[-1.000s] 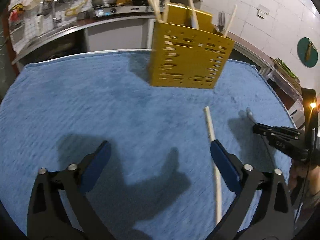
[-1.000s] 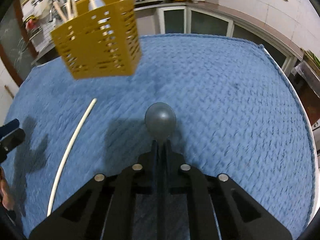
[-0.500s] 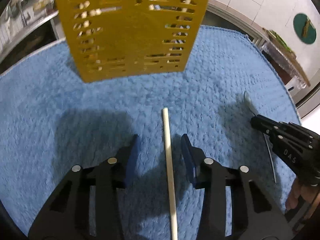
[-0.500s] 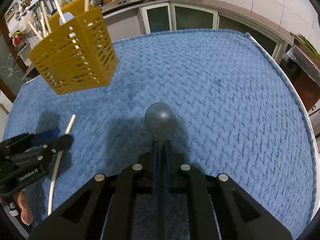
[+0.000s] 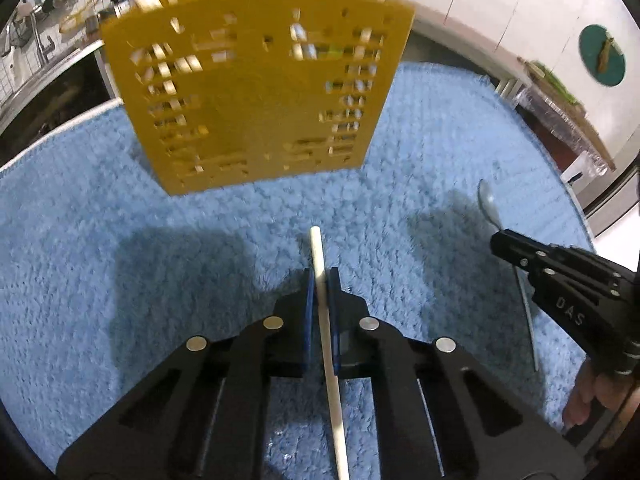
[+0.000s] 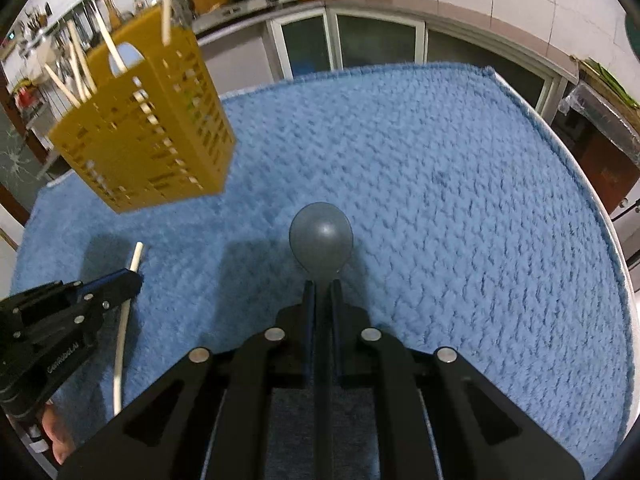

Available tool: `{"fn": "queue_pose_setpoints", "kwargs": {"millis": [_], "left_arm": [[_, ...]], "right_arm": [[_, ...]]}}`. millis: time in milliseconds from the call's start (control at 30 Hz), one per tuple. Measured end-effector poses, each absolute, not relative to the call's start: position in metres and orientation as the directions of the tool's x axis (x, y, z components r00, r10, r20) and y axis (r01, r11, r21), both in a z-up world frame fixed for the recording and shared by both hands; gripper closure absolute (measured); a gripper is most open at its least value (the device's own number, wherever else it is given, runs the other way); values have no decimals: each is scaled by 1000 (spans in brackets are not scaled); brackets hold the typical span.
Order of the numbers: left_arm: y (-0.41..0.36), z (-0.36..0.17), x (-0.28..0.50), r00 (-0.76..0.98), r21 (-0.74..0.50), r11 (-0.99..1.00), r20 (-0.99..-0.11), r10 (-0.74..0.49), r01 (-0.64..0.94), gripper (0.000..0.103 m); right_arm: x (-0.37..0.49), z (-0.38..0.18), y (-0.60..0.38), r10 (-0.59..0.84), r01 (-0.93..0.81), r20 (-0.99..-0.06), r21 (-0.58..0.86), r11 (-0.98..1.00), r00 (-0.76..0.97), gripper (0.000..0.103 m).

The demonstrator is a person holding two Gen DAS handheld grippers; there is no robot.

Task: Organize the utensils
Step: 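Lift the grey spoon with the right tool while the left tool grasps the last chopstick, then carry the grey spoon and chopstick over the holder with both tools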

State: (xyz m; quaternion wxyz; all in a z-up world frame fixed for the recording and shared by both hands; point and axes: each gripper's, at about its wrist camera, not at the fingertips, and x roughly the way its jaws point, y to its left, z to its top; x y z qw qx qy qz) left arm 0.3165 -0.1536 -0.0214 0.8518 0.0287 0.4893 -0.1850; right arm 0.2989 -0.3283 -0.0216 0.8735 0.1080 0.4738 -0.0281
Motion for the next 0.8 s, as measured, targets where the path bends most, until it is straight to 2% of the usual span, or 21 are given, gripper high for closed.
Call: {"fn": "queue_pose_setpoints", "kwargs": {"millis": [167, 300, 433, 600, 800], "left_arm": [[-137, 14, 303, 596, -101, 934, -745, -300, 343, 99], [-116, 46, 301, 652, -154, 927, -671, -353, 343, 99], [-93, 75, 304, 698, -203, 917, -598, -394, 344, 99], [-74, 109, 307, 782, -224, 914, -474, -405, 337, 99], [-65, 157, 308, 875, -226, 907, -260, -408, 356, 99]], "right_arm": [[291, -3, -328, 134, 112, -755, 265, 958, 642, 95], [289, 12, -323, 159, 78, -699, 294, 953, 697, 95], [286, 29, -318, 220, 7, -602, 351, 936, 768, 95], [288, 56, -307, 225, -68, -446, 341, 938, 866, 95], [302, 94, -298, 243, -153, -230, 350, 924, 942, 95]]}}
